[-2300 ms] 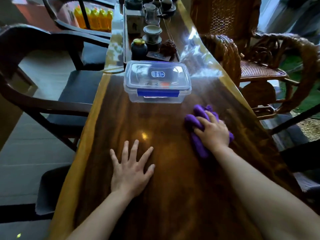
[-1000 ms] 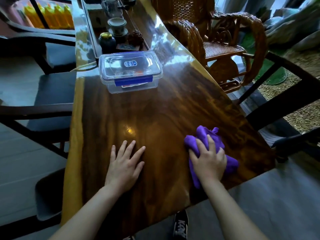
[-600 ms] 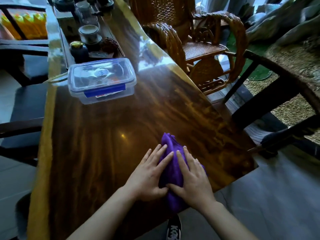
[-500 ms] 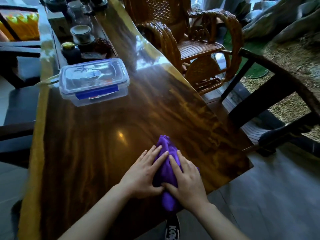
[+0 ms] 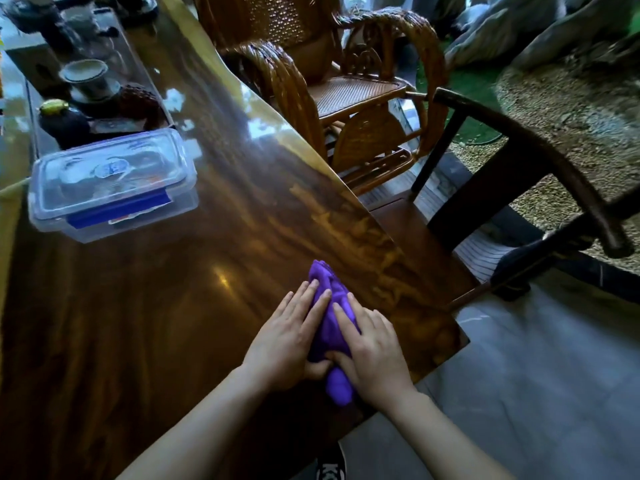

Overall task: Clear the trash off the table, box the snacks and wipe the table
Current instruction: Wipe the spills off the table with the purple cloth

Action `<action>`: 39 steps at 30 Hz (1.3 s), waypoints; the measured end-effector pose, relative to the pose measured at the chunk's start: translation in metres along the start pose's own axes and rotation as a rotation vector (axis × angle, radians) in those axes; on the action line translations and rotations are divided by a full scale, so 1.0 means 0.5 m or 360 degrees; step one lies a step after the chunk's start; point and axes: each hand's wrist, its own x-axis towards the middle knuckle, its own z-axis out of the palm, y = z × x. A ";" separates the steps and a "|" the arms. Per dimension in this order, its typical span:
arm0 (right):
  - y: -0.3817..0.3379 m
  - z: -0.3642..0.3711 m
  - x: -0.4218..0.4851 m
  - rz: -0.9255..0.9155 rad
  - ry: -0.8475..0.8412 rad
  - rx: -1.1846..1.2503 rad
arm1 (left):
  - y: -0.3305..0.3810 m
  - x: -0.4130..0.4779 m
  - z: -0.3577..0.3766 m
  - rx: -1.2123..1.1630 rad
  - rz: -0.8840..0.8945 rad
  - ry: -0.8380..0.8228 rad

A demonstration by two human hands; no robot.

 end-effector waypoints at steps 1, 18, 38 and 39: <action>0.013 -0.005 0.006 0.0020 -0.0011 0.0002 | 0.005 0.015 0.001 -0.0001 0.0004 0.0012; 0.146 -0.058 0.225 -0.0079 -0.0122 -0.0005 | -0.019 0.225 -0.011 -0.0027 -0.0283 0.0111; 0.138 -0.067 0.308 0.0134 -0.0182 -0.0017 | -0.091 0.329 -0.066 0.0159 -0.0206 -0.0161; 0.133 -0.067 0.305 0.0145 -0.0173 -0.0037 | -0.090 0.330 -0.069 0.0179 -0.0198 -0.0177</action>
